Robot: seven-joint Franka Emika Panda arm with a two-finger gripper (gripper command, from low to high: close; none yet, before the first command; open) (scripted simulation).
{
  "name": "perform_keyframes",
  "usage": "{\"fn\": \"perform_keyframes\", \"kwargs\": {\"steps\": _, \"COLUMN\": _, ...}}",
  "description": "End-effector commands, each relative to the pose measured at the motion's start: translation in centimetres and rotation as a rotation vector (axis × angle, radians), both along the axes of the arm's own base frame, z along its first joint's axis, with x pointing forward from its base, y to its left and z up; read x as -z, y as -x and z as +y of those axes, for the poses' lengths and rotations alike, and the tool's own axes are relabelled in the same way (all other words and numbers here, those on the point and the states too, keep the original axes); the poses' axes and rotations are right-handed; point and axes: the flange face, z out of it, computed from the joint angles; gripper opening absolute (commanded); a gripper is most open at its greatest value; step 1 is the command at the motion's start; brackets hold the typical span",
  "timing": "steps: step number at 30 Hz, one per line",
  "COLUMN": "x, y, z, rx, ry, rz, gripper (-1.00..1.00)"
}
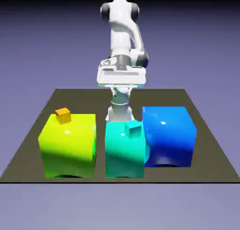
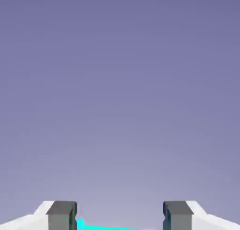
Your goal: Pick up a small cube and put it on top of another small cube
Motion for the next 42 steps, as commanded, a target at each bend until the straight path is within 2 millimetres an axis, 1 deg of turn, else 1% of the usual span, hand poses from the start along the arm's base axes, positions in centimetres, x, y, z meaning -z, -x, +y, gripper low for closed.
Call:
{"fn": "perform_keyframes", "kwargs": {"steps": 1, "x": 0.1, "y": 0.1, "z": -0.9, "rx": -0.005, "ry": 0.008, "rz": 0.004, "gripper": 0.0}}
{"fn": "perform_keyframes", "kwargs": {"steps": 4, "x": 0.6, "y": 0.4, "z": -3.5, "rx": -0.021, "ry": 0.032, "rz": 0.019, "gripper": 0.0}}
{"fn": "perform_keyframes", "kwargs": {"steps": 8, "x": 0.3, "y": 0.2, "z": -7.4, "rx": -0.015, "ry": 0.05, "rz": 0.038, "gripper": 0.0}}
{"fn": "perform_keyframes", "kwargs": {"steps": 13, "x": 0.5, "y": 0.4, "z": -12.6, "rx": 0.001, "ry": 0.073, "rz": 0.072, "gripper": 0.0}}
{"fn": "perform_keyframes", "kwargs": {"steps": 18, "x": 1.4, "y": 1.3, "z": -18.0, "rx": 0.02, "ry": 0.099, "rz": 0.119, "gripper": 0.0}}
{"fn": "perform_keyframes", "kwargs": {"steps": 25, "x": 3.9, "y": 3.7, "z": -25.7, "rx": 0.051, "ry": 0.136, "rz": 0.209, "gripper": 0.0}}
{"fn": "perform_keyframes", "kwargs": {"steps": 31, "x": 7.0, "y": 7.0, "z": -32.0, "rx": 0.075, "ry": 0.164, "rz": 0.31, "gripper": 0.0}}
{"fn": "perform_keyframes", "kwargs": {"steps": 37, "x": 11.8, "y": 11.1, "z": -36.0, "rx": 0.041, "ry": 0.172, "rz": 0.422, "gripper": 0.0}}
{"fn": "perform_keyframes", "kwargs": {"steps": 38, "x": 13.0, "y": 11.7, "z": -36.1, "rx": 0.019, "ry": 0.17, "rz": 0.438, "gripper": 0.0}}
{"fn": "perform_keyframes", "kwargs": {"steps": 42, "x": 18.7, "y": 13.7, "z": -33.3, "rx": -0.155, "ry": 0.139, "rz": 0.468, "gripper": 0.0}}
